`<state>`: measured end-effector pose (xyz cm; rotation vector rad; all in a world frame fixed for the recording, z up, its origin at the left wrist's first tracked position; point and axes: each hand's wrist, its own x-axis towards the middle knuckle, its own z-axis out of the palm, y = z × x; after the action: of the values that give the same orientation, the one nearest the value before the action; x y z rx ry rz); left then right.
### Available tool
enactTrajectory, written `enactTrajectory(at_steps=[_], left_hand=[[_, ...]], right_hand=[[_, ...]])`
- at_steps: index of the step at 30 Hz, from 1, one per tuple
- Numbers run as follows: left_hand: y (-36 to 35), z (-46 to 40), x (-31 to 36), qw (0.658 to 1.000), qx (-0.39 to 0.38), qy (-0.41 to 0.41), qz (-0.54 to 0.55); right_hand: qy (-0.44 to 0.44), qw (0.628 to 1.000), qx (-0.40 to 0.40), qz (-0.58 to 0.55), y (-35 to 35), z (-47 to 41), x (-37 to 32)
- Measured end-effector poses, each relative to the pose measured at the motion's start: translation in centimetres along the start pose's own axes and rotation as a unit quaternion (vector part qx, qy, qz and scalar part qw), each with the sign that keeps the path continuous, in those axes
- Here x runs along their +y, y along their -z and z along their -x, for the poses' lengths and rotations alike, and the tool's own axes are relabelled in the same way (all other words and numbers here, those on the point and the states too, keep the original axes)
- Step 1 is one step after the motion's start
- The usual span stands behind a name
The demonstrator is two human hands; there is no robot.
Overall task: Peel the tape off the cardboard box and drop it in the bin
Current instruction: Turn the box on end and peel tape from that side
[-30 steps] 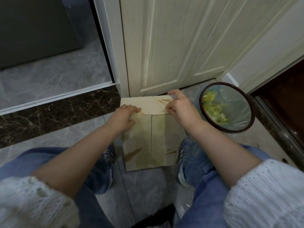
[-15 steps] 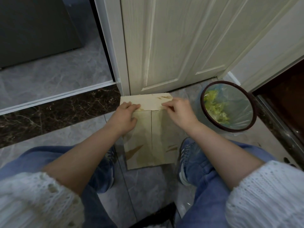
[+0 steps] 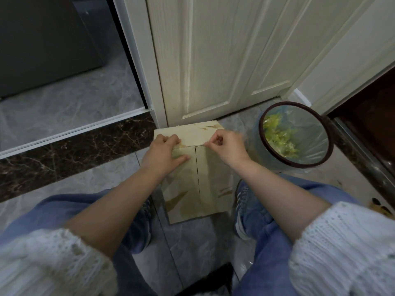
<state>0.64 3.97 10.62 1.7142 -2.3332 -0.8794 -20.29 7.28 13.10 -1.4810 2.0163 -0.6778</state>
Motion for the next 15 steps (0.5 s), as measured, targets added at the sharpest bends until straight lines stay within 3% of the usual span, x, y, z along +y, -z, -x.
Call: enactTrajectory(at_steps=[8,12,15], left_hand=[[-0.5,-0.4,-0.1,1.000,0.013,-0.004,0.023],[-0.6,-0.4,-0.2,0.999,0.016,-0.009,0.031],[-0.6,-0.4,-0.3,0.999,0.015,-0.006,0.034]], right_hand=[[-0.004,0.999,-0.019,-0.050,1.2,0.3,0.5],[0.015,0.999,-0.043,0.000,1.3,0.1,1.3],[0.078,0.994,-0.057,0.054,1.2,0.2,1.4]])
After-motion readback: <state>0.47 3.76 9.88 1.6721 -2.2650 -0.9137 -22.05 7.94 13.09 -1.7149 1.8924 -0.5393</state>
